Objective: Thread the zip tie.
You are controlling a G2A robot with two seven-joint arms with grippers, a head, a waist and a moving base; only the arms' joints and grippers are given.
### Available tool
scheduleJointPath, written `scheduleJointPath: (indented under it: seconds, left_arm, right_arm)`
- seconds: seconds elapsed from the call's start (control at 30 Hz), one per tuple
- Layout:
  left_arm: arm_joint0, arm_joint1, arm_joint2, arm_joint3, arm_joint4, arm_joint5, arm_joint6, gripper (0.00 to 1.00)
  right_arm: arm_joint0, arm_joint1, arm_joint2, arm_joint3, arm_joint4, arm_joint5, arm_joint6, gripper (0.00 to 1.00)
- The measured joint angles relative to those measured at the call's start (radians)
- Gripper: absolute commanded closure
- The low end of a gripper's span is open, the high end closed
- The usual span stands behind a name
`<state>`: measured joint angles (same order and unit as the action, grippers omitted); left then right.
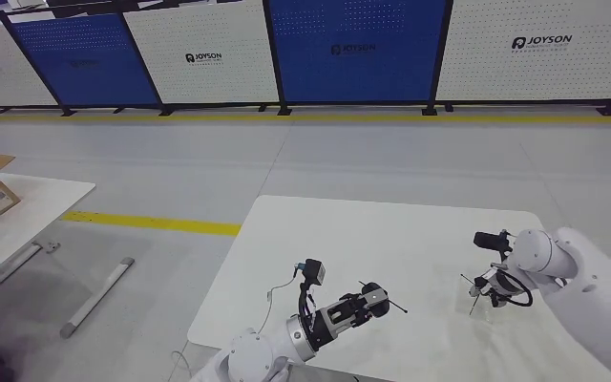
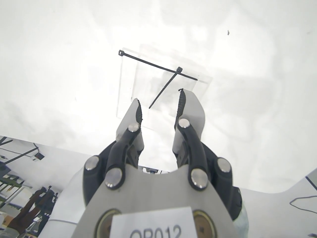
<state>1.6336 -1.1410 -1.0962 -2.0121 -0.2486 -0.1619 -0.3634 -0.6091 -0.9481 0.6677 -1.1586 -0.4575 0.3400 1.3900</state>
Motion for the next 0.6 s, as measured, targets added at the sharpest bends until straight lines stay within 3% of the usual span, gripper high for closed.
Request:
scheduleJointPath:
  seconds: [0.6]
  left_arm:
    - [0.0,0.0,0.0,0.0,0.0,0.0,0.0,1.0]
  right_arm:
    - [0.061,-0.031,-0.095,0.1,0.049,0.0,0.0,0.72]
